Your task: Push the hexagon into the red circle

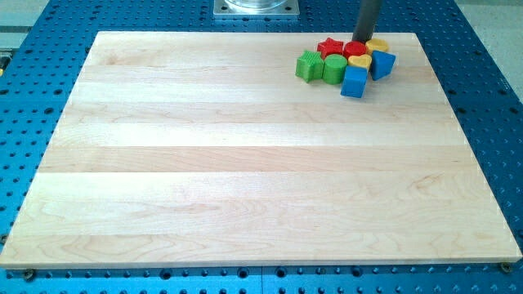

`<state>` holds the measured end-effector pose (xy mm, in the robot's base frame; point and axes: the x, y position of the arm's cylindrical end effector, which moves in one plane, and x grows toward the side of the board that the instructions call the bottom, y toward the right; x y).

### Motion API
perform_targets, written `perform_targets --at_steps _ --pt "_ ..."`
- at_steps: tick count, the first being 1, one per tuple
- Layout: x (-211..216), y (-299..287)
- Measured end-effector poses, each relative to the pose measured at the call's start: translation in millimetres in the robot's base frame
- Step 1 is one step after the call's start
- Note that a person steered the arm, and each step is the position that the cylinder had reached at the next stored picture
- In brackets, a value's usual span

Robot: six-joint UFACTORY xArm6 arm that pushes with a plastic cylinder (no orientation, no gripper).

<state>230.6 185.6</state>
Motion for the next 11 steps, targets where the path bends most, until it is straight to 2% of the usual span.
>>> perform_targets --at_steps 1,2,4,5,6,7,8,9,10,11 --pt "-30.5 -7.8" --pt "-30.5 -7.8" --pt "-26.1 68.8" --pt "15.1 62.0" --pt "32.2 35.0" --pt "24.5 -0.6" --pt "20.3 16.8" --pt "20.1 -22.1" --pt "45.0 -7.3" --pt "30.6 30.4"
